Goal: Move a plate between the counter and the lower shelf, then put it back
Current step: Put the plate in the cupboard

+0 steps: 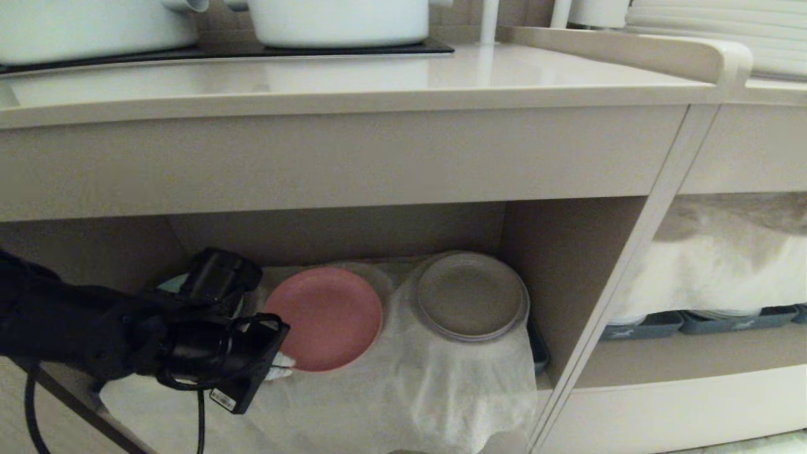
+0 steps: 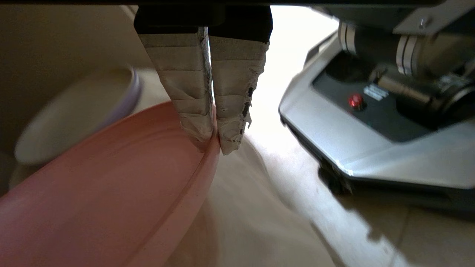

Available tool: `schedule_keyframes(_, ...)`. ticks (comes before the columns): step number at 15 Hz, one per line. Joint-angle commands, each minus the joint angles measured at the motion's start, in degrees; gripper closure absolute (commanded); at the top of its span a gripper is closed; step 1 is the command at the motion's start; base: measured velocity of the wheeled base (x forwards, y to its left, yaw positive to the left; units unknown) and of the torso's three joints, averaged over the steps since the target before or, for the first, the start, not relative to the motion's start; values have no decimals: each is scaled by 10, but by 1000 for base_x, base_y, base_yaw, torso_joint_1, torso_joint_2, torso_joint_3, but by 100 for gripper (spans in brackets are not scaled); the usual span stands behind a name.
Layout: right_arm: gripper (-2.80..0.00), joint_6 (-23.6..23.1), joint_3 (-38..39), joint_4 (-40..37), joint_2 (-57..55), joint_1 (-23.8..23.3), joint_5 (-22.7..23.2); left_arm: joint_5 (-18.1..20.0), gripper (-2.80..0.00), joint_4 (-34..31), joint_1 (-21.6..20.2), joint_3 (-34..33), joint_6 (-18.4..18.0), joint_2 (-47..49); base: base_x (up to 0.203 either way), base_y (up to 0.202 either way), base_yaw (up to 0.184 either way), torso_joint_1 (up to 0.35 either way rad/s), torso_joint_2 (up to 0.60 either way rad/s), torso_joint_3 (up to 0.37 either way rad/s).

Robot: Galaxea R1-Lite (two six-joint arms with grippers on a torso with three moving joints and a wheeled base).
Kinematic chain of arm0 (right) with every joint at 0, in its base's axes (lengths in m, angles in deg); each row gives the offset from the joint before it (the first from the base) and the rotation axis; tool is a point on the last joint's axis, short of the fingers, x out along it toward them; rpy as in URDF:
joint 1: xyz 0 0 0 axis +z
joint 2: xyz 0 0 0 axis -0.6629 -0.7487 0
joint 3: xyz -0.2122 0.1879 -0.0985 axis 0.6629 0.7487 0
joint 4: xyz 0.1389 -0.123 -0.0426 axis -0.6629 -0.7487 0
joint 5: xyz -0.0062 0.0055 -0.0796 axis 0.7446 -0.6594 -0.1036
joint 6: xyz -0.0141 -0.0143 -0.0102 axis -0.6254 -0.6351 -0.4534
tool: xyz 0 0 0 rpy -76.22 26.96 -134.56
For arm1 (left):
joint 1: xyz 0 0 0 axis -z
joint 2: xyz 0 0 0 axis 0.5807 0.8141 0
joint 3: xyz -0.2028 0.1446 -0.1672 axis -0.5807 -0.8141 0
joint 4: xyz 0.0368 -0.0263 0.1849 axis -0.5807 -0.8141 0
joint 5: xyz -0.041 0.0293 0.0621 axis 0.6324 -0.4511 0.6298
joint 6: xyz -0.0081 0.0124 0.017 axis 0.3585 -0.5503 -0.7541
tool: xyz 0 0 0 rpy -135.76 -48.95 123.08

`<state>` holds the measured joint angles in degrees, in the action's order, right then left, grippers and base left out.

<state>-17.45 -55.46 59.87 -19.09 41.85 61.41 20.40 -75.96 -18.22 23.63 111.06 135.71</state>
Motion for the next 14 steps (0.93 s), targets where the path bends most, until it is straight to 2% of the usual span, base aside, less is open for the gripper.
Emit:
schedule_keyframes(1, 0, 0, 0, 0, -1, 0, 0, -25, 0, -2, 0, 5, 5, 32, 0, 0, 0, 0, 0, 0)
schedule_keyframes(4, 0, 0, 0, 0, -1, 0, 0, -27, 0, -5, 0, 14, 6, 36, 0, 0, 0, 0, 0, 0)
schedule_keyframes(7, 0, 0, 0, 0, -1, 0, 0, -29, 0, -10, 0, 28, 27, 43, 0, 0, 0, 0, 0, 0)
schedule_keyframes(14, 0, 0, 0, 0, -1, 0, 0, -29, 0, -10, 0, 42, 30, 42, 0, 0, 0, 0, 0, 0)
